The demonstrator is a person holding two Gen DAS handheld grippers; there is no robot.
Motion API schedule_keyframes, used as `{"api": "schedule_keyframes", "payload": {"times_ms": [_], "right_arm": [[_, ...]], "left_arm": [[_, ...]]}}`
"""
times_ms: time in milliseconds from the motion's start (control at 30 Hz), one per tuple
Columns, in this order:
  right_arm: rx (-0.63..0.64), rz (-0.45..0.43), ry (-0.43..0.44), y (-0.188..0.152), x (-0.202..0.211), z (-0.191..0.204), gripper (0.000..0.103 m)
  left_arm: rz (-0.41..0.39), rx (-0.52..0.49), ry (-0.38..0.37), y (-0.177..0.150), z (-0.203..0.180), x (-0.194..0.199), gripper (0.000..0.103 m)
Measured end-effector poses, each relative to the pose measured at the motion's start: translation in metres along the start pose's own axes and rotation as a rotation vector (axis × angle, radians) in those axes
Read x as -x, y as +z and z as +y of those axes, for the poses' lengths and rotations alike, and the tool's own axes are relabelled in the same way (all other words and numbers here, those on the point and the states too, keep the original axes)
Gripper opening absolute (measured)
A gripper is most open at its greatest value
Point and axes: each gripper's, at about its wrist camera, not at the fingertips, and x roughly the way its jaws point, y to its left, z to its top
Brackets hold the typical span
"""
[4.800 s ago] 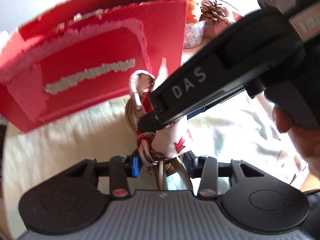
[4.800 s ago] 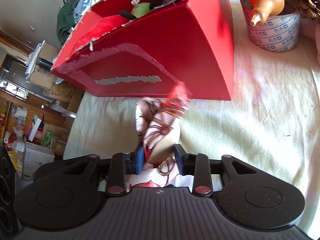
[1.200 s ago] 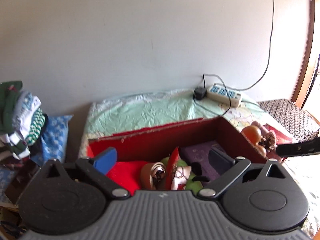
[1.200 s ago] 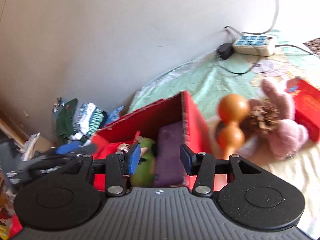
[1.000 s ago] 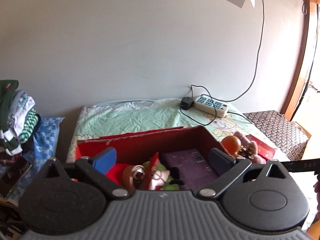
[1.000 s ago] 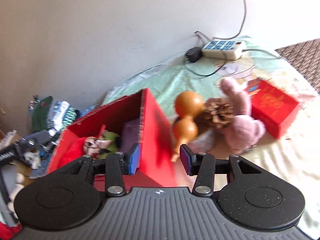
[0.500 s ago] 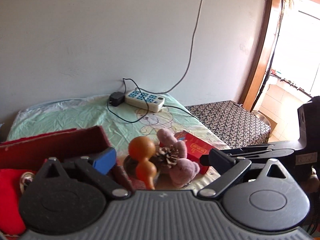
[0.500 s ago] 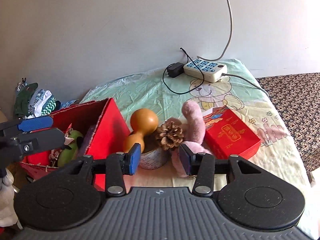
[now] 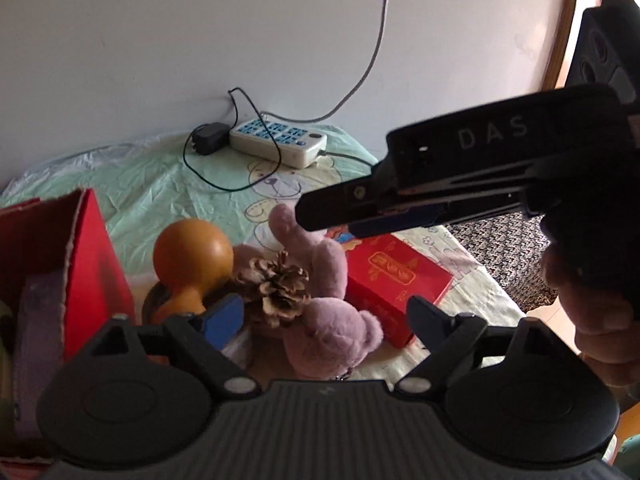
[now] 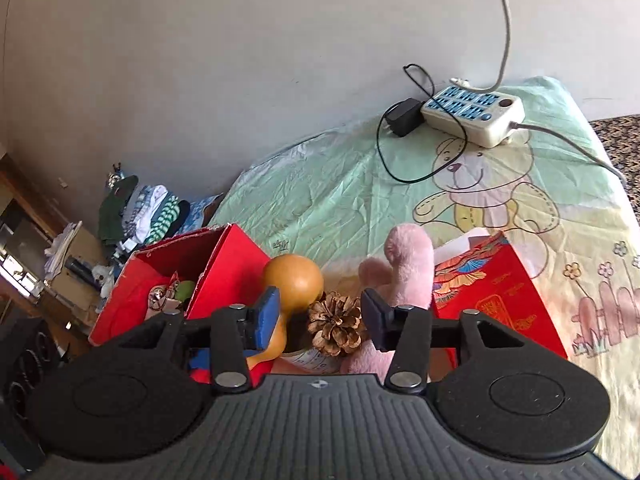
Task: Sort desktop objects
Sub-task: 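Move the right gripper toward the brown pinecone beside the orange gourd, then grasp the brown pinecone with the right gripper and lift it, then carry the pinecone into the red box and open the right gripper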
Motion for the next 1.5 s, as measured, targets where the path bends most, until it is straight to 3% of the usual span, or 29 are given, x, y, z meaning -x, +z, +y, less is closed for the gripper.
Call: {"api": "schedule_keyframes", "payload": {"times_ms": [100,333,567,733,800,833,1067,1400,1500], "right_arm": [[0.046,0.064,0.022,0.003,-0.019,-0.004,0.054],[0.101,0.15,0.062,0.006,-0.05,-0.012,0.054],[0.1,0.15,0.067,0.011,-0.054,-0.021,0.051],[0.095,0.128,0.073,0.013,-0.052,-0.021,0.061],[0.087,0.129,0.07,0.013,-0.053,-0.022,0.057],[0.083,0.13,0.069,0.012,-0.053,-0.023,0.047],[0.054,0.134,0.061,0.01,-0.054,-0.028,0.046],[0.001,-0.065,0.097,0.014,0.014,-0.014,0.046],[0.018,-0.045,0.126,0.013,0.001,0.014,0.046]], "left_arm": [[0.03,0.026,0.019,0.0,0.004,-0.021,0.079],[0.017,0.003,0.102,0.004,0.003,-0.037,0.078],[0.012,-0.045,0.144,0.004,-0.004,-0.042,0.078],[0.006,-0.044,0.16,0.007,-0.002,-0.042,0.085],[0.014,-0.043,0.162,0.006,-0.001,-0.048,0.084],[0.02,-0.043,0.163,0.006,0.0,-0.051,0.084],[0.002,-0.036,0.157,0.011,-0.001,-0.052,0.071],[-0.155,-0.169,0.158,0.028,-0.033,-0.003,0.068],[-0.203,-0.198,0.175,0.031,-0.03,0.02,0.068]]}}
